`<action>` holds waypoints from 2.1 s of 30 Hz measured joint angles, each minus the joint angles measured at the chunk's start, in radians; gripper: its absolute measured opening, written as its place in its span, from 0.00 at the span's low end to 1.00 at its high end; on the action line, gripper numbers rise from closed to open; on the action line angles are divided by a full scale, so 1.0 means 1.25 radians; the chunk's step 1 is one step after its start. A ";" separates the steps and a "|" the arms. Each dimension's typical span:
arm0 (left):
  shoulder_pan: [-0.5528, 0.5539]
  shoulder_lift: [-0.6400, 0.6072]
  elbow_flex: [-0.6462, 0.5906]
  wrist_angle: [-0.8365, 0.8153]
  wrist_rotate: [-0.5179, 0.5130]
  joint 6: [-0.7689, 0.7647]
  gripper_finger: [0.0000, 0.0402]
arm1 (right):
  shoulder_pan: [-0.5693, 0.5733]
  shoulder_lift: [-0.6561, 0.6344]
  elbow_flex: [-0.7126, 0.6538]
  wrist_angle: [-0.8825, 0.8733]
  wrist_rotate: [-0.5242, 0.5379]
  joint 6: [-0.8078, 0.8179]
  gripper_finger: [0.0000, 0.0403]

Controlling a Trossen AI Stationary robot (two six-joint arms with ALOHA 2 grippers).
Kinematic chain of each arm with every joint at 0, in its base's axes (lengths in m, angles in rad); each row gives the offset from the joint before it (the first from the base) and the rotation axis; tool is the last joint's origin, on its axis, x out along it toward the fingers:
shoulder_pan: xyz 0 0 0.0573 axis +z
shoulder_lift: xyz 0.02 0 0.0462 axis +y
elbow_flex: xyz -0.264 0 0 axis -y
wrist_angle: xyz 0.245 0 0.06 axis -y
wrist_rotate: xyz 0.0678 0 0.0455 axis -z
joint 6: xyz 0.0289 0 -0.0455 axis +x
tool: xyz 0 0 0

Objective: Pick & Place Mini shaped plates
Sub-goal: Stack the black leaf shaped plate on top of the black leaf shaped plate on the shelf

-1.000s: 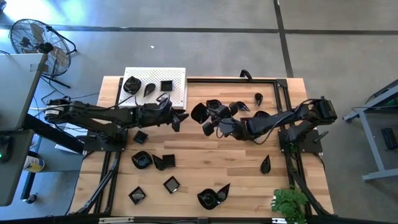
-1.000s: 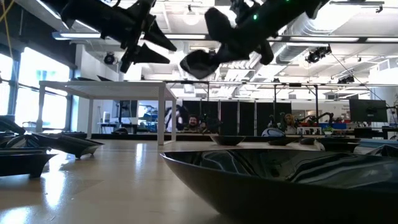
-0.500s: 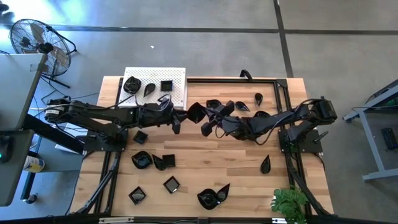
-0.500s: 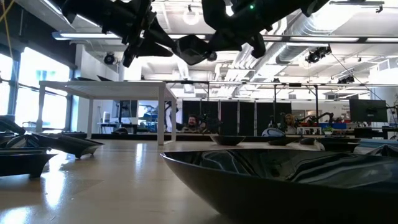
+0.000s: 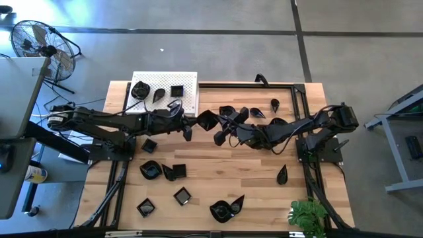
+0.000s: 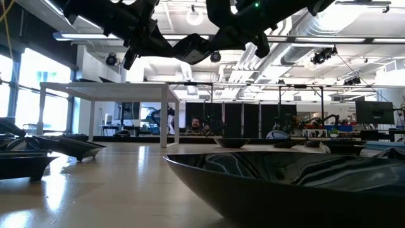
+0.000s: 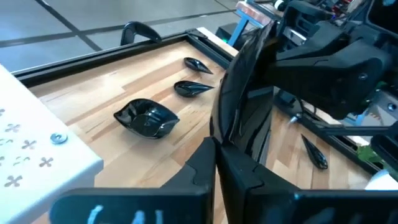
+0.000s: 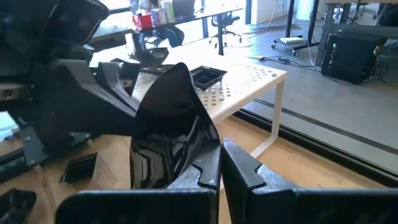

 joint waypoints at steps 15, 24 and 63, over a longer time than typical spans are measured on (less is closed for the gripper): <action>-0.001 -0.055 0.001 -0.060 -0.036 0.008 0.00 | 0.040 -0.017 0.000 -0.004 0.043 -0.108 0.41; 0.081 -0.200 0.000 -0.231 -0.028 -0.005 0.00 | 0.078 -0.081 0.000 -0.101 0.022 -0.195 0.47; 0.765 -0.238 0.373 -1.139 0.084 0.052 0.00 | 0.019 -0.108 0.000 -0.306 -0.257 -0.306 0.00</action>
